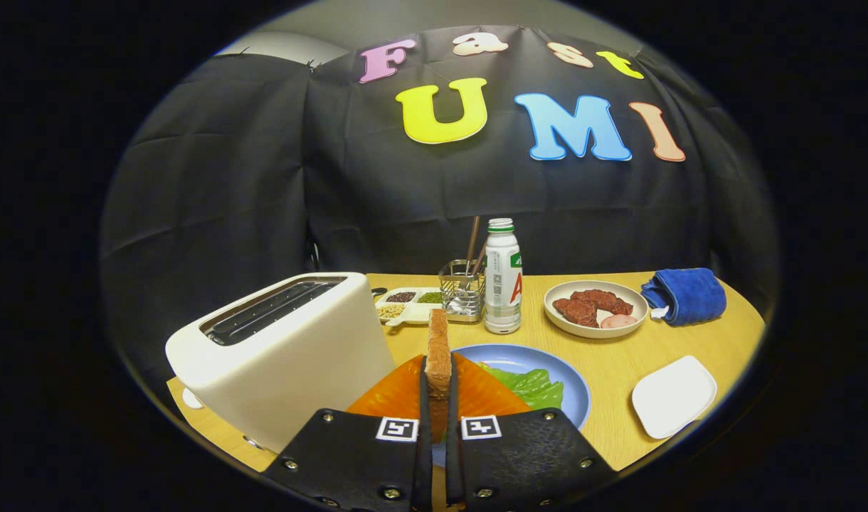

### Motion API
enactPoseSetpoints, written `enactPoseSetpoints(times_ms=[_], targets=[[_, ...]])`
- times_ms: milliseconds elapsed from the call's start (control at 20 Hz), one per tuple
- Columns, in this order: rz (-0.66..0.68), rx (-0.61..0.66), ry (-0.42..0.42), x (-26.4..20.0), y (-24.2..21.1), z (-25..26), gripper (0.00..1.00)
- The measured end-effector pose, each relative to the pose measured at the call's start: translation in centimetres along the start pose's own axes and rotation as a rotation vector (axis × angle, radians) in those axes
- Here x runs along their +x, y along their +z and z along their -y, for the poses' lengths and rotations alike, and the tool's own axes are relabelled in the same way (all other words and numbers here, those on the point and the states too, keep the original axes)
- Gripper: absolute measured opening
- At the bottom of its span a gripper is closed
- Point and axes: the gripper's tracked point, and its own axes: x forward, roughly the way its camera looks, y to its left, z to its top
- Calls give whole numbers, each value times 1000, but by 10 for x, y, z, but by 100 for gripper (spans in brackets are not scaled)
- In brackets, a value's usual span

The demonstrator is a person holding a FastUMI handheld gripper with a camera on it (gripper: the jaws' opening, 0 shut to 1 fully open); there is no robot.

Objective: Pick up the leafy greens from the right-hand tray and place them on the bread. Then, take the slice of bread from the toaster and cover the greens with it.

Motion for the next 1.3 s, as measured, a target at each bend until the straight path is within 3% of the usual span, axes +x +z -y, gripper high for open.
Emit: enactPoseSetpoints(times_ms=[400,950,1000,1200,1300], targets=[[-41,-40,-53,4,-9,27,28],[-76,-76,-93,3,-16,50,35],[-79,-81,-98,5,-18,53,42],[-117,-53,-99,9,-30,63,52],[-127,-44,-102,10,-33,69,53]])
